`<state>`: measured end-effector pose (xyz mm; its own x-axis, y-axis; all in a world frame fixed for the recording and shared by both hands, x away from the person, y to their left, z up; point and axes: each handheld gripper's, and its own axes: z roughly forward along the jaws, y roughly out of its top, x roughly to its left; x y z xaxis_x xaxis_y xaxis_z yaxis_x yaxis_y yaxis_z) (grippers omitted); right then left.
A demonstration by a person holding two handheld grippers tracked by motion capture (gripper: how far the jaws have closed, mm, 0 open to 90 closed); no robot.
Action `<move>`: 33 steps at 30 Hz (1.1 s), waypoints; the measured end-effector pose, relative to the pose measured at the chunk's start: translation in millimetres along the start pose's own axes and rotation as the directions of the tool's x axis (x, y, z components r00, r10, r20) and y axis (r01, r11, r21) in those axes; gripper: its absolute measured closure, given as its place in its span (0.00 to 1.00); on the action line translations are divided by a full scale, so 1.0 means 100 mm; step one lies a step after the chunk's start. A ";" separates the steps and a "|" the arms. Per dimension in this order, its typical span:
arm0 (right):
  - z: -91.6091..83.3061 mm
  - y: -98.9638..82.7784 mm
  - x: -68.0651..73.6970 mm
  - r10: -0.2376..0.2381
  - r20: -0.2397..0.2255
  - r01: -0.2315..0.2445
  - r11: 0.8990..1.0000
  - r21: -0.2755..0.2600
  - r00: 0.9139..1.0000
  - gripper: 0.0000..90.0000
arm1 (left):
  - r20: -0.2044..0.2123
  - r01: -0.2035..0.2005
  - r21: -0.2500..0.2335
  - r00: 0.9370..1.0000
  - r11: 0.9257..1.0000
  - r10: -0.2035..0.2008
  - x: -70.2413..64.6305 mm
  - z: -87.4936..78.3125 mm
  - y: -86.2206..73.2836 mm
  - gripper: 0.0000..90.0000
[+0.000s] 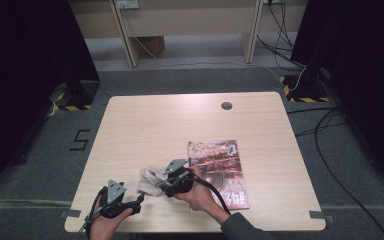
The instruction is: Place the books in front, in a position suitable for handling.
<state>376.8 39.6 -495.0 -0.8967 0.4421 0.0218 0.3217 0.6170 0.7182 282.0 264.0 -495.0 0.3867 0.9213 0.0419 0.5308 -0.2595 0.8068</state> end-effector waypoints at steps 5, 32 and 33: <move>0.13 -0.03 0.02 0.013 -0.012 -0.012 0.999 0.035 1.000 0.54 | -0.001 0.004 -0.002 1.000 1.000 -0.004 0.00 0.00 0.00 0.17; -0.88 -0.03 -0.38 0.056 0.052 -0.048 0.988 -0.146 0.997 0.88 | -0.003 0.011 0.000 1.000 1.000 -0.011 0.01 0.01 0.00 0.18; -0.94 -0.06 -0.42 0.069 0.058 -0.059 0.987 -0.152 0.996 0.88 | -0.004 0.009 0.001 1.000 1.000 -0.009 0.01 0.01 0.00 0.18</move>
<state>384.3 -44.1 -434.8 -0.8534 0.5204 0.0307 0.3242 0.4836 0.8130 283.2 265.2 -495.8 0.3786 0.9248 0.0370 0.5353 -0.2514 0.8064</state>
